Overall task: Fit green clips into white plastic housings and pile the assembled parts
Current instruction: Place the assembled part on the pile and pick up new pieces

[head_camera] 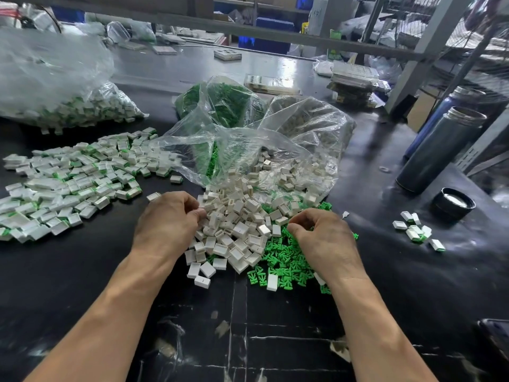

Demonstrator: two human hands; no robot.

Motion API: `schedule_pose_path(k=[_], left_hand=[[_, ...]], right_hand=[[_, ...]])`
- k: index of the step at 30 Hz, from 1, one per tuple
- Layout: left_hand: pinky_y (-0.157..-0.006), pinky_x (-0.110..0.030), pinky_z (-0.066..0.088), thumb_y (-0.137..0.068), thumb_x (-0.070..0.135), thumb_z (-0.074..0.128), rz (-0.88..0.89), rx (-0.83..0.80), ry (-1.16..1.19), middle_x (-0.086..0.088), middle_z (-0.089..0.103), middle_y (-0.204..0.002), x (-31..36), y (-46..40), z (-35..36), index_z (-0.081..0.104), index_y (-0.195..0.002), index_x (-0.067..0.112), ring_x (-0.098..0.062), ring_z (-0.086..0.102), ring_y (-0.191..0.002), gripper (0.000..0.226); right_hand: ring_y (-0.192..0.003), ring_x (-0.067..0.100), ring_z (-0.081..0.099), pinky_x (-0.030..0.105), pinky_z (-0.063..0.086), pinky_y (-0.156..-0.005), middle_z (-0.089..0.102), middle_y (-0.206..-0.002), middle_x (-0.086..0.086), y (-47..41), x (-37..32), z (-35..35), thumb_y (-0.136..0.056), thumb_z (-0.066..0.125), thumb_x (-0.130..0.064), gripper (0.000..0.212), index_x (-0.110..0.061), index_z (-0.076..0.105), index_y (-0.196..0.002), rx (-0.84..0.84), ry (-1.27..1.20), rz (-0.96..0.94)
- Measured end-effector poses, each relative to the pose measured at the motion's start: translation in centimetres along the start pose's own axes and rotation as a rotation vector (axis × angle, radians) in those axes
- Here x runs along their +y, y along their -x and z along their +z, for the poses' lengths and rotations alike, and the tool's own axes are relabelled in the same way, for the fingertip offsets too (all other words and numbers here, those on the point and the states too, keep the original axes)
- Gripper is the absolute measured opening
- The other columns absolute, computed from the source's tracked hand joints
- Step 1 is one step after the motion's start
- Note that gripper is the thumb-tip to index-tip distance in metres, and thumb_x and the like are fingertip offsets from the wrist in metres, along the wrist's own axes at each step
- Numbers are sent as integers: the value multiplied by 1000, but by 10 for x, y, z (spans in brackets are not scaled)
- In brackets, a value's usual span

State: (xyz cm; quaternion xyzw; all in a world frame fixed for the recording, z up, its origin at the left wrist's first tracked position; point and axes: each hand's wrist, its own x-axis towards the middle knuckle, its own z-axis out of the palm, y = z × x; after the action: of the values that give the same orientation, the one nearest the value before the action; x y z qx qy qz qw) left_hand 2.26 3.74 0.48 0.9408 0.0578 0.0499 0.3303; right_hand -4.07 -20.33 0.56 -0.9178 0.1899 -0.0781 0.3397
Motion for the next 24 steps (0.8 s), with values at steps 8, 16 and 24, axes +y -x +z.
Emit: schedule_pose_path(k=[8,16,24], left_hand=[[-83,-34,56,-90,41,76,4,12,-14,15,69,-85,-3,-2,3,68,-94,30,-11,67,-85,14],[-60,-23,42,-87,44,78,-9,1,97,14,66,-86,-4,-4,3,64,-96,29,-2,61,-76,22],[-71,-32,55,-93,36,71,7,52,163,12,69,-89,-5,-2,2,62,-99,29,-6,65,-77,13]], right_hand=[[-97,12,61,31,49,-87,62,-101,-16,1,-1,-2,-88,79,-46,15,-38,70,-98,-56,103,-13],[-105,18,62,34,50,-90,62,-111,-9,2,-5,7,-89,77,-42,11,-36,70,-96,-15,175,-30],[-95,14,56,28,40,-81,60,-103,-11,3,-5,9,-91,76,-34,10,-32,67,-87,33,143,-67]])
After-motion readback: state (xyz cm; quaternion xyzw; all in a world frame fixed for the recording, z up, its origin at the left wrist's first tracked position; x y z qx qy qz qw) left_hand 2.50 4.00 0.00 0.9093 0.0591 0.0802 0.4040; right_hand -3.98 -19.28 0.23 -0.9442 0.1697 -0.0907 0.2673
